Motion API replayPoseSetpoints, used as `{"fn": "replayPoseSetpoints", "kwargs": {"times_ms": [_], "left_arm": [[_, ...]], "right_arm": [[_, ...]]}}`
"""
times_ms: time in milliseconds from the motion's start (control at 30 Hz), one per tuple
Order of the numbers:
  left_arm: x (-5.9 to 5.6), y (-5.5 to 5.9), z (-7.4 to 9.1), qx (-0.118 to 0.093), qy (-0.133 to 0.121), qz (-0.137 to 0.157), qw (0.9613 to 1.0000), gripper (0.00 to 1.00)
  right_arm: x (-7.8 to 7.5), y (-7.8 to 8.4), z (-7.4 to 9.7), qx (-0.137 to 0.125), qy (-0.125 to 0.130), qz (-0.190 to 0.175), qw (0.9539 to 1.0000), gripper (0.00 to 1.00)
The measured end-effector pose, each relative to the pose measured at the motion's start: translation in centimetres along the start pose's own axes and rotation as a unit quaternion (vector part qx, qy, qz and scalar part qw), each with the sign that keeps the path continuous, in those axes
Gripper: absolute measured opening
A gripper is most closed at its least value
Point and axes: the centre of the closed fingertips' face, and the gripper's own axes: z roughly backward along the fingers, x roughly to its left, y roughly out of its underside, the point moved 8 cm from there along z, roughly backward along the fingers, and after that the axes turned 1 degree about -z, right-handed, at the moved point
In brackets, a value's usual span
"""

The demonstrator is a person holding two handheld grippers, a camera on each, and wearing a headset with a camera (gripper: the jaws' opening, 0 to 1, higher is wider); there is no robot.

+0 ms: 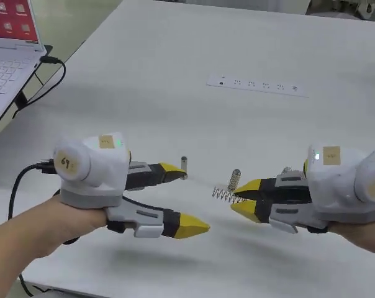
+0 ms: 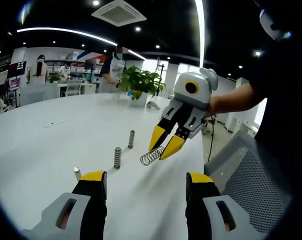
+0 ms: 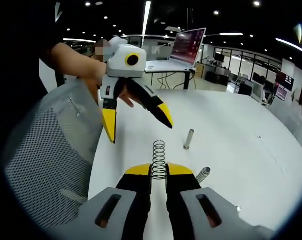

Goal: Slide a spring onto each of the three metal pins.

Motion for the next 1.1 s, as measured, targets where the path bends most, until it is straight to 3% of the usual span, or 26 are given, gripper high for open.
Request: {"fn": "replayPoseSetpoints", "kwargs": {"times_ms": [167,367,633,1100], "left_arm": [[-0.2,-0.5,-0.9,0.001,0.019,-0.005,0.9998,0.49],[-0.3,-1.1,-2.0,-0.001,0.033,-0.011,0.9994,0.37],[-0.9,-1.1,-2.6,-0.003,0.045,-0.019,0.9988,0.17],[-1.2,-1.2,-2.7,-0.010,0.053,-0.022,0.9983,0.06]], "right_arm": [[0.1,0.2,0.4,0.003,-0.019,0.021,0.9996,0.08],[-0.1,0.2,0.4,0.007,-0.025,0.035,0.9990,0.08],[0.0,0.0,0.4,0.004,-0.035,0.041,0.9985,0.08],[0.2,-0.3,0.6,0.003,-0.047,0.047,0.9978,0.08]]}}
